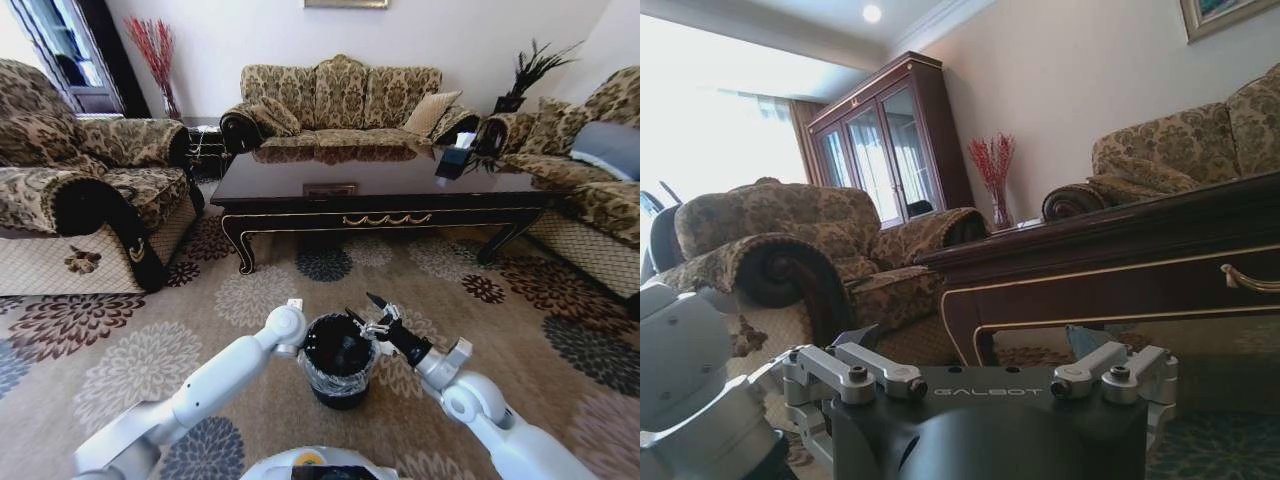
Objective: Move to the front of the table and pick up the trash from the floor, then place it into the trash bin.
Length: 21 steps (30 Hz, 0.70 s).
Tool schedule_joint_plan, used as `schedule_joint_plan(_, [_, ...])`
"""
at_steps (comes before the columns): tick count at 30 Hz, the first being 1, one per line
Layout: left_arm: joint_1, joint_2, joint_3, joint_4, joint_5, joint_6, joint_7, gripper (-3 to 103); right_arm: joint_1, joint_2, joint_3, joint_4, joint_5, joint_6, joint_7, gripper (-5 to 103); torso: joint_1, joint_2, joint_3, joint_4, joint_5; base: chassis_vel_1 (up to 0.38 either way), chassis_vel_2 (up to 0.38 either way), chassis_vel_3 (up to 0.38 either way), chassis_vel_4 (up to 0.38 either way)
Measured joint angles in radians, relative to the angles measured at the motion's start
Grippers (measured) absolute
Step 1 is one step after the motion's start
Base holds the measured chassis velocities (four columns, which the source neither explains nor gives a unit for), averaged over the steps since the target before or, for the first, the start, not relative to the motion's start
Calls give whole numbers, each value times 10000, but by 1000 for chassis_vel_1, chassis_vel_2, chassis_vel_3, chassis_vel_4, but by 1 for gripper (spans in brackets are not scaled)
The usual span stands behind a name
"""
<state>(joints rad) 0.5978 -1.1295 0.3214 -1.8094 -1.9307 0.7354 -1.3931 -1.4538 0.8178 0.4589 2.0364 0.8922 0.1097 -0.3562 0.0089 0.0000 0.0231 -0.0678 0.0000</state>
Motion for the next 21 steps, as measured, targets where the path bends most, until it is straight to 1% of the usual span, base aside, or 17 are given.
schedule_joint_plan(5, [236, 214, -465, -9, 30, 0, 64, 0, 283, -102, 97, -716, 161, 90, 17, 100, -1, 0, 0, 0, 0, 0, 0, 0, 0])
schedule_joint_plan(6, [377, 377, -738, -63, 47, 0, 110, 0, 486, -155, 115, -1186, 236, 145, 22, 100, 0, 0, 0, -1, 0, 0, 0, 0, 0])
schedule_joint_plan(9, [548, 549, -985, -116, 108, 0, 202, 0, 724, -190, 112, -1680, 306, 187, 24, 100, 0, 0, 0, -1, 0, 0, 0, 0, 0])
schedule_joint_plan(11, [840, 767, -1380, -188, 219, 1, 284, 0, 1057, -209, 65, -2364, 348, 225, 19, 100, 0, 0, 0, 0, 0, 0, 0, 0, 0])
schedule_joint_plan(13, [1027, 900, -1626, -291, 237, 0, 330, 0, 1266, -207, 16, -2934, 348, 266, -10, 100, 0, 0, 0, 3, 0, 0, 0, 0, 0])
schedule_joint_plan(14, [1027, 900, -1626, -291, 237, 0, 330, 0, 1266, -207, 16, -2934, 348, 266, -10, 100, 0, 0, 0, 3, 0, 0, 0, 0, 0])
schedule_joint_plan(18, [1563, 1251, -2199, -646, 237, 0, 447, 0, 1698, -143, -83, -4643, 158, 390, -146, 100, 0, 0, 0, -1, 1, 0, 0, 0, 0])
schedule_joint_plan(21, [1749, 1358, -2384, -757, 238, 0, 472, 0, 1811, -108, -96, -5116, 62, 395, -162, 100, 0, 0, 0, -3, 1, 0, 0, 0, 0])
